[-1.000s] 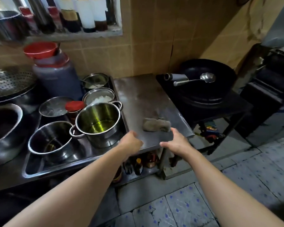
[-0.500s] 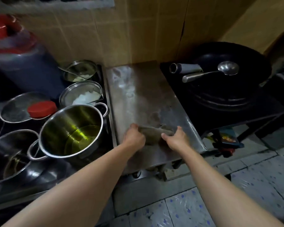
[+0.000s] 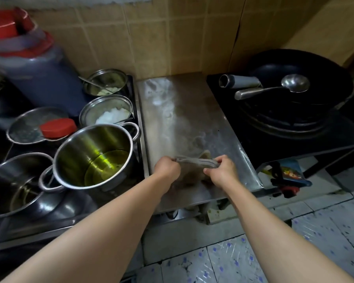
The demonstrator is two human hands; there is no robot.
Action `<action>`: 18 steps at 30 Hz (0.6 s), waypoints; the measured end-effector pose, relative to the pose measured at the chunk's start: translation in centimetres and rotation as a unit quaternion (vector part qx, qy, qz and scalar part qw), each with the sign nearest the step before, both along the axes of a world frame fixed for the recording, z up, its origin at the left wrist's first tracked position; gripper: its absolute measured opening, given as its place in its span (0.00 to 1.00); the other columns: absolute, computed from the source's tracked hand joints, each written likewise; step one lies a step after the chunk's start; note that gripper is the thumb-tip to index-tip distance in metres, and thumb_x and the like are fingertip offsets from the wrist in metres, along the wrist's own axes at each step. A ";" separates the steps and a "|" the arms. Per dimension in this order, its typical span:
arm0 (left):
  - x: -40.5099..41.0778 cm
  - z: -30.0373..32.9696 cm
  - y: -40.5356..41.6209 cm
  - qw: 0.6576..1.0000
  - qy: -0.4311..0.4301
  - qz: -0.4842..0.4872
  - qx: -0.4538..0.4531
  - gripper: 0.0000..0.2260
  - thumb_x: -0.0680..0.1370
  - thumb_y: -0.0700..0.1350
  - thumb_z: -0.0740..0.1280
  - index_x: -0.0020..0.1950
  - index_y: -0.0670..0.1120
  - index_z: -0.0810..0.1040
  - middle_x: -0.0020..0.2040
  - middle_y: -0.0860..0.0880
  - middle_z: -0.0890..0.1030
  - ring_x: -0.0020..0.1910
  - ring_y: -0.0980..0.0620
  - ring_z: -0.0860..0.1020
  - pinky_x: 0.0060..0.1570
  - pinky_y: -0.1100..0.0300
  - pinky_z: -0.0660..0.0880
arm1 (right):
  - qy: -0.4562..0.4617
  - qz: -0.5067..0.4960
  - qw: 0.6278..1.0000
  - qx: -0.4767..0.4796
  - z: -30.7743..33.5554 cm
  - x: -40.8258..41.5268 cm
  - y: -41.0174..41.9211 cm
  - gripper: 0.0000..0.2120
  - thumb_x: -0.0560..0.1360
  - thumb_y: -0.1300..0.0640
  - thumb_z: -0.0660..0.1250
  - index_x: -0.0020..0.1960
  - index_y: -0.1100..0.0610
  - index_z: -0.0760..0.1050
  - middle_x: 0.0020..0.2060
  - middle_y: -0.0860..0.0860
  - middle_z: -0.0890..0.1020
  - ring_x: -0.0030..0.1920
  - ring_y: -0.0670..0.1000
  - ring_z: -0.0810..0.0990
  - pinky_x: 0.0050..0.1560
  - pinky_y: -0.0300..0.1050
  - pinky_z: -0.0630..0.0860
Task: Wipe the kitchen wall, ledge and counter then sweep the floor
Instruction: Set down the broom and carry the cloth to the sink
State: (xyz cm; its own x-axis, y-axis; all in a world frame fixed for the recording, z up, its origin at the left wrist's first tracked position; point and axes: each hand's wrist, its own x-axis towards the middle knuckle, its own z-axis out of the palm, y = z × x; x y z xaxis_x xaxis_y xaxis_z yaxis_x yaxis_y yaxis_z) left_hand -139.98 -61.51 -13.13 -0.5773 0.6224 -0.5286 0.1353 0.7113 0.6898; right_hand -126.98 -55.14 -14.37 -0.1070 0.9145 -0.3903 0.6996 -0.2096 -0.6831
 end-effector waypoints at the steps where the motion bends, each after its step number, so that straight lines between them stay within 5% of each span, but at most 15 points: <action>1: -0.1 0.8 -0.5 1.000 -0.010 0.009 0.012 0.10 0.77 0.39 0.62 0.56 0.39 0.77 0.45 0.42 0.78 0.40 0.46 0.77 0.33 0.60 0.73 | 0.006 0.005 1.000 0.003 0.3 0.0 -0.5 0.17 0.70 0.57 0.74 0.53 0.55 0.70 0.58 0.56 0.76 0.56 0.55 0.76 0.54 0.44 0.72; 4: -0.6 3.2 -2.3 0.998 -0.034 0.027 0.044 0.07 0.75 0.40 0.63 0.52 0.40 0.76 0.43 0.44 0.75 0.39 0.48 0.73 0.32 0.61 0.68 | 0.036 0.037 0.999 0.012 2.0 0.1 -2.3 0.16 0.71 0.58 0.73 0.54 0.57 0.70 0.52 0.54 0.77 0.49 0.52 0.75 0.45 0.41 0.69; 9: -0.9 7.3 -7.5 0.985 -0.138 0.054 0.092 0.05 0.76 0.38 0.61 0.51 0.45 0.71 0.46 0.45 0.72 0.43 0.48 0.73 0.44 0.51 0.75 | 0.111 0.085 0.989 0.041 5.4 0.3 -6.2 0.16 0.70 0.64 0.72 0.53 0.59 0.69 0.47 0.54 0.76 0.44 0.50 0.74 0.32 0.33 0.69; 16: -1.6 11.5 -17.9 0.970 -0.142 0.018 0.195 0.10 0.76 0.35 0.62 0.45 0.51 0.73 0.43 0.50 0.77 0.41 0.52 0.76 0.39 0.56 0.75 | 0.254 0.166 0.951 0.051 10.7 0.5 -15.4 0.34 0.67 0.74 0.69 0.66 0.50 0.66 0.57 0.56 0.76 0.47 0.48 0.78 0.33 0.30 0.75; 18: -1.6 12.7 -20.6 0.965 -0.143 0.026 0.217 0.10 0.76 0.34 0.62 0.43 0.50 0.73 0.42 0.49 0.77 0.41 0.51 0.76 0.43 0.54 0.77 | 0.263 0.198 0.942 0.069 11.6 0.5 -18.0 0.36 0.66 0.74 0.69 0.67 0.47 0.66 0.59 0.57 0.75 0.50 0.49 0.78 0.41 0.35 0.79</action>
State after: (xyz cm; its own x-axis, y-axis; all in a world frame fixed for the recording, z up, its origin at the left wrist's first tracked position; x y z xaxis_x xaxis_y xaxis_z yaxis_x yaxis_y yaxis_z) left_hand -141.61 -82.12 -0.45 -0.4826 0.7955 -0.3665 -0.1334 0.3468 0.9284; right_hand -126.43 -73.14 -2.75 -0.5962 0.7999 -0.0679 0.2607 0.1130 -0.9588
